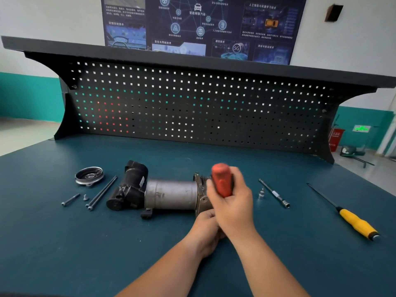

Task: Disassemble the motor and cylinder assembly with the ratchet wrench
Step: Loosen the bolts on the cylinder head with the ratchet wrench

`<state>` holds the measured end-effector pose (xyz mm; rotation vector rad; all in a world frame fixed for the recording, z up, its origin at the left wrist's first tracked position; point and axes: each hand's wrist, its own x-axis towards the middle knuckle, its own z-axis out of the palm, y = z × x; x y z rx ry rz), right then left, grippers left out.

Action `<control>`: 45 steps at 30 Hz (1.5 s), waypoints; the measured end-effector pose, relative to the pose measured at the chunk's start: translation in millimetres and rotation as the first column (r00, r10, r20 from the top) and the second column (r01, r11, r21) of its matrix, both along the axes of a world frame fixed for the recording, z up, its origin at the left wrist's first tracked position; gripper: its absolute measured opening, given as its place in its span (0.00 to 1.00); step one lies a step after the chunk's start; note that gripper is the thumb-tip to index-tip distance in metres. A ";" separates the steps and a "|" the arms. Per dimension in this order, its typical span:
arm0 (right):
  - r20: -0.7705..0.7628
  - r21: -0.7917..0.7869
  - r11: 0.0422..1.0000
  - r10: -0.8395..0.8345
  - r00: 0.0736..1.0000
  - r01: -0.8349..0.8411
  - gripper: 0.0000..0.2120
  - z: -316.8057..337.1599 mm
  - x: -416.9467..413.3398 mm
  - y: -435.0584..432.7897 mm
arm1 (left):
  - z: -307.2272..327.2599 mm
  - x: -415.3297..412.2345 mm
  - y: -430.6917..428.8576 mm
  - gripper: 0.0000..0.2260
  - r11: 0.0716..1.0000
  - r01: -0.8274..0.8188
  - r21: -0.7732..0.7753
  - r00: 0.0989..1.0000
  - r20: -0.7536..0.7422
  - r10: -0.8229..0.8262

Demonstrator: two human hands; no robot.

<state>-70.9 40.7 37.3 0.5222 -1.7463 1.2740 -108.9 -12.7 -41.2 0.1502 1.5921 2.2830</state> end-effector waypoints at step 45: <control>0.153 -0.361 0.930 -0.012 0.988 0.068 0.11 16.6 2.3 29.1 | 16.8 7.6 1.4 0.08 0.984 0.054 0.171 0.994 0.082 -0.069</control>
